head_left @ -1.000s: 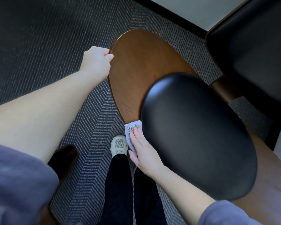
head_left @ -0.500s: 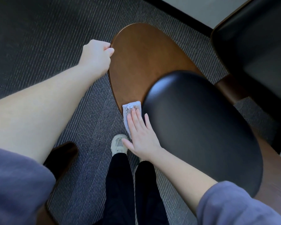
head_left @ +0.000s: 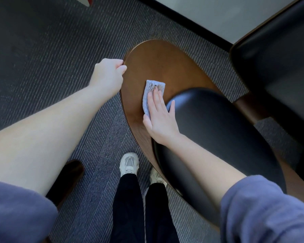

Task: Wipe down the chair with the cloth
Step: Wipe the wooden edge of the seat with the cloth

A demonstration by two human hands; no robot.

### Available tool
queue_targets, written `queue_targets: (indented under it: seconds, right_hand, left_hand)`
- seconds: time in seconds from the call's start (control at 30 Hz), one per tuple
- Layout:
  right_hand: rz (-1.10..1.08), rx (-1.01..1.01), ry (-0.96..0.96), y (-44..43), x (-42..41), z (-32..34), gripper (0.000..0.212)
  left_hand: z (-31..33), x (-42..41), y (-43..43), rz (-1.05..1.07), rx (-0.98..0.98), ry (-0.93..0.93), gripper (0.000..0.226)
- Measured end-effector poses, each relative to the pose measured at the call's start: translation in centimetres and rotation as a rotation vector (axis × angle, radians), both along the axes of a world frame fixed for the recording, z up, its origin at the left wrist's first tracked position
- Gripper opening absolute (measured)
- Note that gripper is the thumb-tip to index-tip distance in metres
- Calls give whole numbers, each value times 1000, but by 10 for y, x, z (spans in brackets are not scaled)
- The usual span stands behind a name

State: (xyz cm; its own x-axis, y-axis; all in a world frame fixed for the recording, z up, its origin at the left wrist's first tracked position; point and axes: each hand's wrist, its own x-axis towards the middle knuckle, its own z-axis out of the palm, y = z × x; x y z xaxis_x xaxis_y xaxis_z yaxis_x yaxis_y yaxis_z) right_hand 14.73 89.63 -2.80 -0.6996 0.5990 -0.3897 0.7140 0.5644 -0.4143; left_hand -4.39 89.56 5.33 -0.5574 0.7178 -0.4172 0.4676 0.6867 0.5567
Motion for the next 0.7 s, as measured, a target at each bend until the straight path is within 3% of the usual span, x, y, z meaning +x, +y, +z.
queue_targets:
  seconds: [0.3, 0.4, 0.47, 0.57, 0.7]
  right_hand:
    - [25, 20, 113, 29, -24, 10, 67]
    - [11, 17, 128, 38, -26, 9, 66]
    - [-57, -6, 136, 49, -29, 7, 65]
    - [-208, -35, 129, 70, -33, 1, 64]
    - [-327, -70, 112, 92, -31, -5, 63]
  left_hand:
    - [6, -4, 15, -16, -158, 38, 22]
    - [6, 1, 19, -12, -204, 98, 30]
    - [5, 7, 19, -34, -231, 171, 33]
    - [0, 15, 20, -86, -260, 313, 14]
    - [-7, 20, 21, -67, -292, 364, 19]
